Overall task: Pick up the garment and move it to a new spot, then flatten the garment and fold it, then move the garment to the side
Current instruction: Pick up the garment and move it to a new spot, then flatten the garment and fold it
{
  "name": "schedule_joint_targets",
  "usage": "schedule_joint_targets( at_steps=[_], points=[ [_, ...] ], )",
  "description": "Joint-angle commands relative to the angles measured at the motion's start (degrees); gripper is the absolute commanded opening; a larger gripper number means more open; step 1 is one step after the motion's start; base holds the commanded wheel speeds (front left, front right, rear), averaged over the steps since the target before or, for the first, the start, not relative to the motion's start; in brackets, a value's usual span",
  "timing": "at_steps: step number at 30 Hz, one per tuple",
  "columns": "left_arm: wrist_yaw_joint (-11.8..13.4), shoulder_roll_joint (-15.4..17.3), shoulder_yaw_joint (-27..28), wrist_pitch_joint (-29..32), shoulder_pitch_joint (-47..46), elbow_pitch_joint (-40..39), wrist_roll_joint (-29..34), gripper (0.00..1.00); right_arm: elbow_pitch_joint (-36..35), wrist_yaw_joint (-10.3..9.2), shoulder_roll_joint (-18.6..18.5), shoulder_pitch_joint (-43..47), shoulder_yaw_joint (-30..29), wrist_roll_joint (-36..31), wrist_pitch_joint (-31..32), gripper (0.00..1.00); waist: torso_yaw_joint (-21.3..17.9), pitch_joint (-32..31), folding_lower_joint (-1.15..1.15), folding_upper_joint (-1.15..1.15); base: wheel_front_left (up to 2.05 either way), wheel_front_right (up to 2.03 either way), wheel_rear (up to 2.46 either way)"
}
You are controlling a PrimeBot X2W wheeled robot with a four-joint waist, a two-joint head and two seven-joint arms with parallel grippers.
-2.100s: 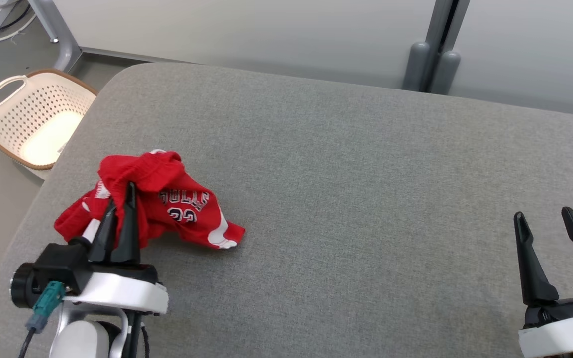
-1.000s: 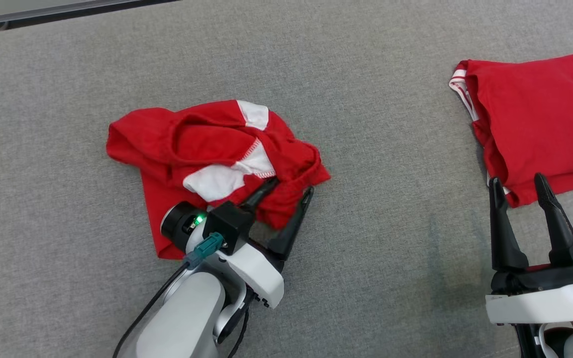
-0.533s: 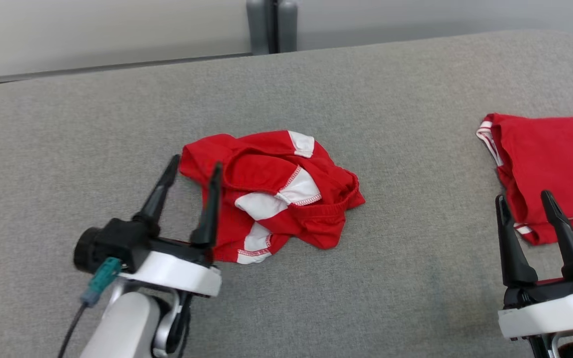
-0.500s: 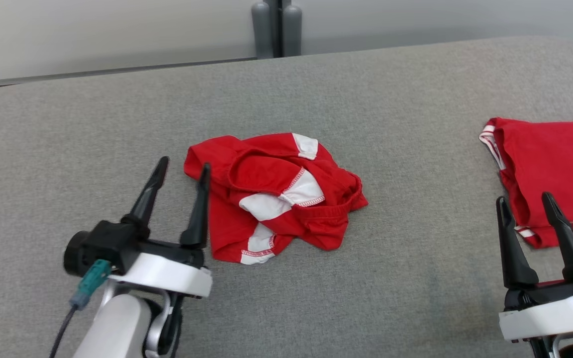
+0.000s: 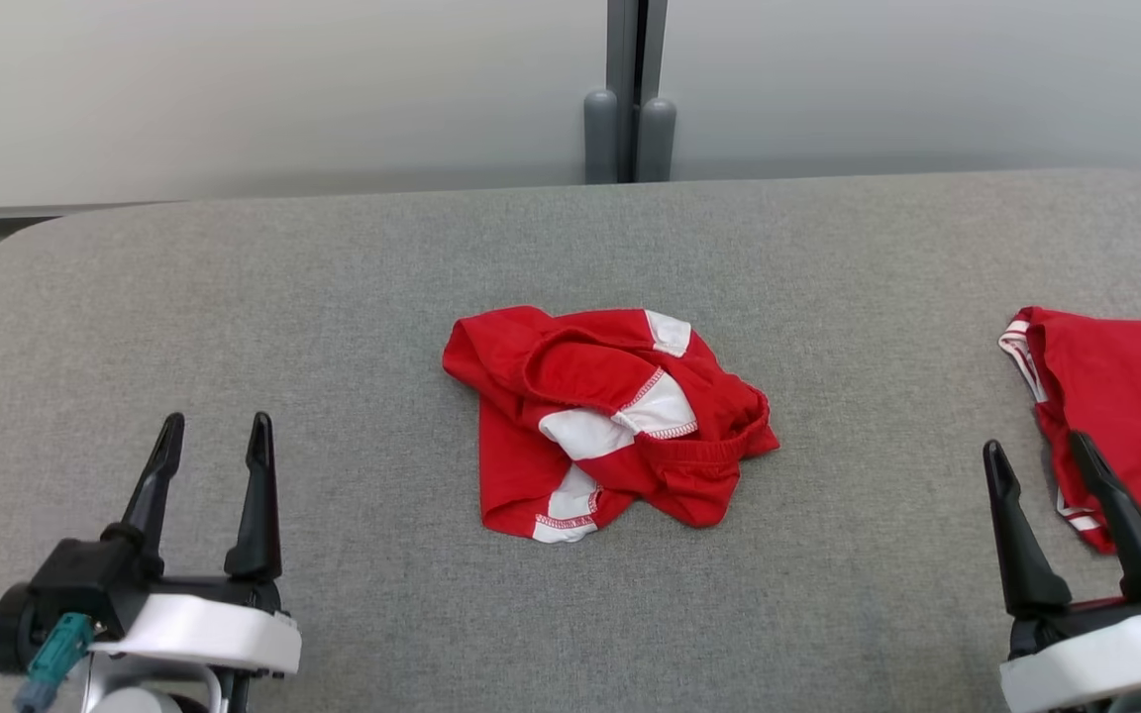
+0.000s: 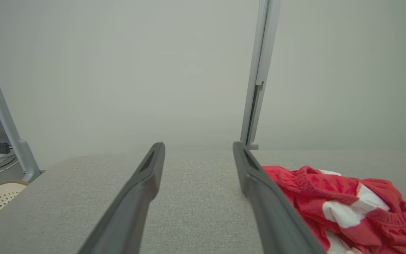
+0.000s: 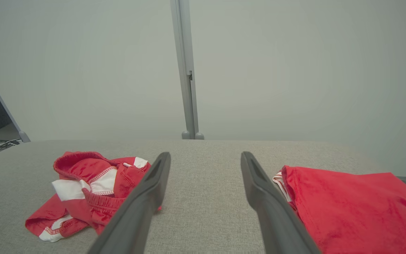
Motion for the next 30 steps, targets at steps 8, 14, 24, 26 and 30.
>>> schedule_joint_targets(
  at_steps=[8, 14, 24, 26, 30],
  points=[
    [2.0, 0.5, -1.0, 2.3, 5.9, -2.9, 0.4, 1.00, 0.5, -0.02, -0.5, 4.2, -0.5, 0.0, 1.0, 1.00, 0.1, -4.3, 0.00, 0.00, 0.00, 0.00, 0.00],
    [2.6, 0.8, -1.5, 3.5, 8.1, -3.7, 0.2, 1.00, 0.2, -0.02, -1.1, 5.5, -0.6, 0.4, 1.5, 1.00, 0.2, -5.8, 0.00, 0.00, 0.00, 0.00, 0.00],
    [3.5, 0.8, -2.2, 4.7, 8.8, -5.5, 0.3, 1.00, -0.1, -0.02, -0.8, 5.6, -0.7, 0.5, 1.4, 1.00, 0.5, -5.9, 0.00, 0.00, 0.00, 0.00, 0.00],
    [3.6, 0.8, -2.3, 4.9, 8.9, -5.9, 0.3, 1.00, -0.1, -0.02, -0.7, 5.5, -0.7, 0.5, 1.3, 1.00, 0.4, -5.8, 0.00, 0.00, 0.00, 0.00, 0.00],
    [4.1, 0.7, -2.5, 5.2, 9.1, -6.5, 0.4, 1.00, -0.1, -0.02, -0.6, 5.5, -0.8, 0.5, 1.3, 1.00, 0.3, -5.8, 0.00, 0.00, 0.00, 0.00, 0.00]
  ],
)
